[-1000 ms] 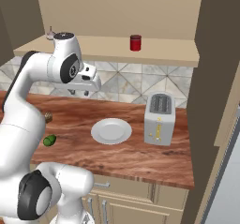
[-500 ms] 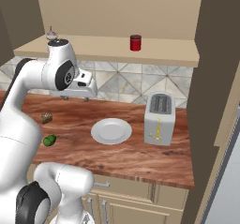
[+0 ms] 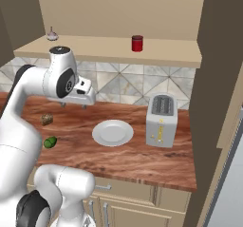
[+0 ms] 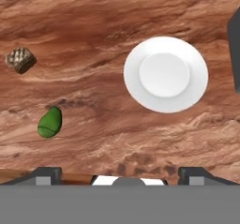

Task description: Pick the avocado and bread from the counter and place them on the plate. Then pick the jam from the cabinet and place it next to the plate. Lastly close the cabinet door.

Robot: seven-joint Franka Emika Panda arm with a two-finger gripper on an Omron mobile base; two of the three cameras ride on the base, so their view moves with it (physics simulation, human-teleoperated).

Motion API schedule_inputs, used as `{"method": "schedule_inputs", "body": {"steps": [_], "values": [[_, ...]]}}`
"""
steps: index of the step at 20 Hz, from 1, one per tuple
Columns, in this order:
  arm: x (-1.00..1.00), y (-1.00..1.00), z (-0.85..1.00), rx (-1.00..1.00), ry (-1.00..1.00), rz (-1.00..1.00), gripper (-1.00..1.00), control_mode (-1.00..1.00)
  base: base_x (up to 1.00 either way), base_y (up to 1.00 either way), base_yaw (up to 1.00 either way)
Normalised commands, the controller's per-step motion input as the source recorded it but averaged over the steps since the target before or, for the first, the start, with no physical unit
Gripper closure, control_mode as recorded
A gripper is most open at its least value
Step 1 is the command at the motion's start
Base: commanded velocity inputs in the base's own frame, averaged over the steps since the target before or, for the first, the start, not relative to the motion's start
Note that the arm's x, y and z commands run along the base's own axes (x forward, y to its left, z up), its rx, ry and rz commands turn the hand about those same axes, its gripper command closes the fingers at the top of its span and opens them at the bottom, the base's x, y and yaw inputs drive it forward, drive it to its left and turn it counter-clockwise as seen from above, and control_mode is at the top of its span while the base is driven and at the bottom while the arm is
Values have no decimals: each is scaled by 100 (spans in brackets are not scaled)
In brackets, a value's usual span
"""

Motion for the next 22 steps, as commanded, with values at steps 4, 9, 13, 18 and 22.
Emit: {"method": "schedule_inputs", "body": {"steps": [4,9,13,18,22], "values": [[0,21,-20,0,10,0,-100,-100,0,0,0],[0,21,-21,0,9,0,-100,-100,0,0,0],[0,22,-23,0,9,0,-100,-100,0,0,0],[0,21,-25,1,10,-1,-100,-100,0,0,0],[0,28,-27,0,10,-1,-100,-100,0,0,0]]}}
